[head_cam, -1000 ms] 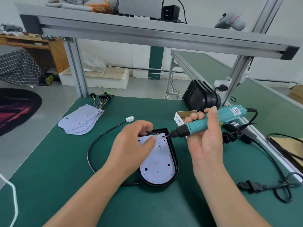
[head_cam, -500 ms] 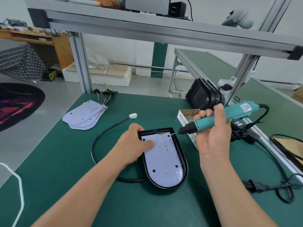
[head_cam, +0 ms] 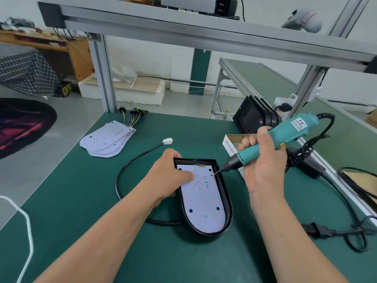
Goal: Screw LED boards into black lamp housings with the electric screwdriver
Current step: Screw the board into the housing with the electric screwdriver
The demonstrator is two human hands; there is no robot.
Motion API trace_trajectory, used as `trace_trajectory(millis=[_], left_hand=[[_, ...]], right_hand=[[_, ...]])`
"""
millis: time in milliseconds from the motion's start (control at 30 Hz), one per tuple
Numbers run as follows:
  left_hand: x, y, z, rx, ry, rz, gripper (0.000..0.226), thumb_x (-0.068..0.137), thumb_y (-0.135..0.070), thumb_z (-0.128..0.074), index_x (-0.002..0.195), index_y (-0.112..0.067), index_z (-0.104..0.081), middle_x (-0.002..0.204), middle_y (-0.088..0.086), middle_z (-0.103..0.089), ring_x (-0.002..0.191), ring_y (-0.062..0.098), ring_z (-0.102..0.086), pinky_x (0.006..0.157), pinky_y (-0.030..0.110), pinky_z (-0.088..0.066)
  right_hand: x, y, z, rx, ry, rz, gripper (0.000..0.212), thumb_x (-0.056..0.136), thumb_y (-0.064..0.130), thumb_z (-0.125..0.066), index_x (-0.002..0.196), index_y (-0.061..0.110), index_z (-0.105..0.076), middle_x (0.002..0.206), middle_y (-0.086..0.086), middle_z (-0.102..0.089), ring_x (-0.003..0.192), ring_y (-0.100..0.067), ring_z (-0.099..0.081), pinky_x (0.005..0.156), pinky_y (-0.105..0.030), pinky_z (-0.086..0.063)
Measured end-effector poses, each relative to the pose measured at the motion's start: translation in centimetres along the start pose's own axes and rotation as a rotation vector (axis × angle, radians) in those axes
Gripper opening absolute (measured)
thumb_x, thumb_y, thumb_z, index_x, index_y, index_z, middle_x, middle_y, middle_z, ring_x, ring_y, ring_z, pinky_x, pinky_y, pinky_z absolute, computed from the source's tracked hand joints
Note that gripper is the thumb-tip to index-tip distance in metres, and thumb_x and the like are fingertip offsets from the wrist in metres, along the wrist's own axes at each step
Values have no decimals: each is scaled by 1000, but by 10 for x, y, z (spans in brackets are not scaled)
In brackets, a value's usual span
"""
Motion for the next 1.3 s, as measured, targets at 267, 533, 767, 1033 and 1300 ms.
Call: trace_trajectory(millis=[267, 533, 767, 1033, 1300], left_hand=[[2, 2, 0, -4, 2, -13, 35, 84, -21, -80, 102, -23, -50, 87, 3, -64, 65, 18, -55, 40, 19, -39], [2, 2, -1, -7, 0, -20, 35, 84, -21, -80, 102, -24, -50, 89, 3, -65, 68, 18, -58, 41, 20, -41], [2, 3, -1, -2, -2, -16, 35, 82, -22, -79, 101, -24, -50, 88, 1, -66, 69, 18, -60, 41, 21, -43], [3, 4, 0, 12, -4, -13, 35, 81, -22, -79, 102, -22, -51, 86, 2, -64, 64, 18, -55, 40, 21, -39], [3, 3, 0, 34, 10, -4, 35, 81, -21, -78, 103, -21, -51, 88, 4, -65, 66, 20, -55, 41, 22, -40]], right_hand=[[0, -3, -2, -17, 19, 14, 11, 98, 20, -75, 96, 24, -64, 77, -3, -50, 68, -21, -54, 76, -34, -53], [-3, -1, -7, -41, 72, 13, 12, 99, 16, -70, 102, 18, -58, 78, -5, -48, 69, -22, -53, 79, -35, -53], [-11, 4, -19, -164, 209, 55, 16, 96, 17, -69, 106, 17, -57, 84, -10, -46, 73, -29, -50, 75, -39, -50], [-14, 2, -26, -214, 262, 79, 11, 96, 15, -69, 102, 23, -64, 83, -8, -50, 72, -30, -51, 78, -42, -51], [-7, -8, -24, -245, 251, 72, 11, 98, 15, -70, 97, 21, -61, 81, -3, -52, 70, -30, -51, 75, -41, -50]])
Point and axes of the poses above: each hand's wrist, its own x-axis towards the middle knuckle, its own z-axis out of the back of the hand, y = z × x, the point moved 4 cm from there along x, towards the middle knuckle
